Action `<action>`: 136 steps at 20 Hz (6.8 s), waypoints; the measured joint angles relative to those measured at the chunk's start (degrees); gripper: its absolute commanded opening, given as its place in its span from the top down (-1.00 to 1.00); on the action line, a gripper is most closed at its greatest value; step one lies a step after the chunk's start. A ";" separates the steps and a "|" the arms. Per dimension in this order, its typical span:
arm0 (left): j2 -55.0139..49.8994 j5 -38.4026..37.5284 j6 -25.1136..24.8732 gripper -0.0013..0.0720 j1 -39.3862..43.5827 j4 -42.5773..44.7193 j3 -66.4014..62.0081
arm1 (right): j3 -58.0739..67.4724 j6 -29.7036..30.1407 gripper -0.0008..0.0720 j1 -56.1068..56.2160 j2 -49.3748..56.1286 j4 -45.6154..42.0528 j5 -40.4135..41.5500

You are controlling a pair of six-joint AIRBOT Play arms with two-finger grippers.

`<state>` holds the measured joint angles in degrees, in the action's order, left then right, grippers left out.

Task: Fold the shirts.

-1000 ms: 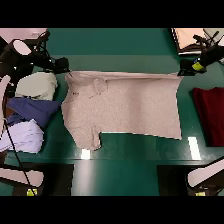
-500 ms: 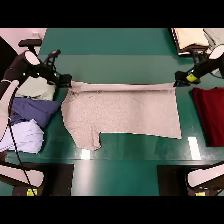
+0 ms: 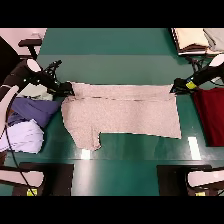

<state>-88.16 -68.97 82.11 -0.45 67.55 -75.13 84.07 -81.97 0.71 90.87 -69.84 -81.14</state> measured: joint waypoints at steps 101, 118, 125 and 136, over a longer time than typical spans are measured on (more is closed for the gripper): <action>10.88 16.68 -0.68 0.90 14.80 -17.75 11.76 | -20.57 15.43 0.94 -14.62 4.72 22.23 4.24; -13.97 20.31 3.61 0.90 34.99 -19.32 -7.02 | 1.66 8.33 0.94 4.52 -15.82 23.82 1.36; -15.56 22.56 4.48 0.90 35.36 -19.08 -7.72 | 6.45 6.08 0.94 16.17 -16.28 24.70 2.91; 8.96 14.34 4.68 0.90 13.60 -2.36 -8.61 | 7.10 10.93 -0.15 38.62 -7.48 34.42 15.26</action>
<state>-79.20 -54.63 86.78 13.15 65.19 -83.74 91.18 -71.05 39.33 83.40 -35.42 -65.89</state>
